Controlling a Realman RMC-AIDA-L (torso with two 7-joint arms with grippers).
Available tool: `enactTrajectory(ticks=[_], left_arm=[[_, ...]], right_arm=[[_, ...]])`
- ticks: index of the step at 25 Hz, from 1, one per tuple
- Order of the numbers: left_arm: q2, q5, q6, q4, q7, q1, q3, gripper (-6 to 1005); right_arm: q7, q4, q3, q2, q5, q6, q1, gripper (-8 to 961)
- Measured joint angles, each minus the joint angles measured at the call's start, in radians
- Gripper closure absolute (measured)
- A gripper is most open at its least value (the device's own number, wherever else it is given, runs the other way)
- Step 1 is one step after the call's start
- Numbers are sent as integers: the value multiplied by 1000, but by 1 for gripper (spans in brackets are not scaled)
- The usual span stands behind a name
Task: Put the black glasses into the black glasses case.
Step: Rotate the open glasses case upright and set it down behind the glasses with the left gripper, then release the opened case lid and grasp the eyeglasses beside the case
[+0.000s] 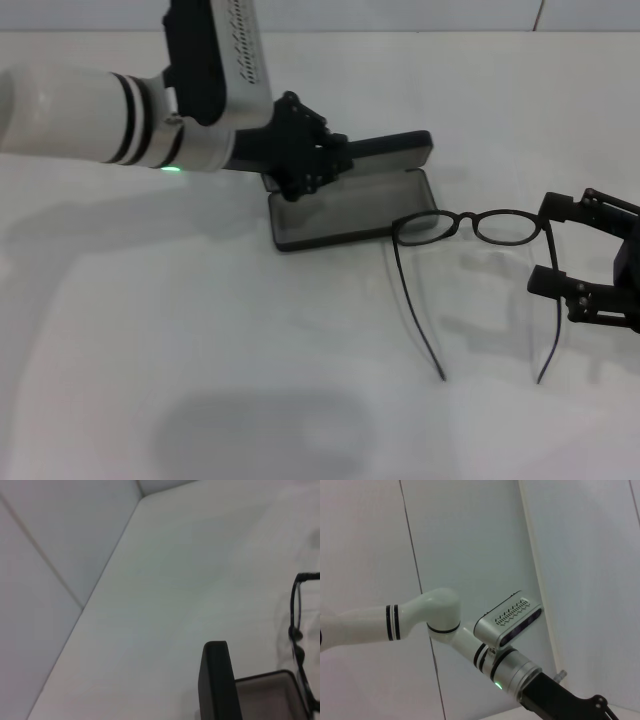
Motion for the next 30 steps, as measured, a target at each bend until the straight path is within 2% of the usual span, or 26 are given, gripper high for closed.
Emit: enactTrajectory(ticks=[6, 13, 19, 24, 26, 30], left_arm=[[0, -45, -9, -1, 9, -5, 54, 757], [-1, -52, -16, -12, 4, -9, 58, 751], [1, -159, -27, -15, -2, 6, 52, 745], [5, -231, -13, 11, 5, 40, 21, 563], [6, -291, 30, 21, 8, 58, -37, 480], [18, -462, 256, -32, 2, 76, -244, 290]], right_arm=[[-1, 1, 0, -1, 2, 0, -4, 84], [-2, 1, 0, -2, 2, 1, -3, 84], [-3, 1, 0, -2, 9, 5, -3, 84], [-3, 1, 0, -2, 12, 5, -3, 84], [-3, 1, 0, -3, 12, 5, -3, 84], [-3, 1, 12, -7, 13, 11, -3, 84]])
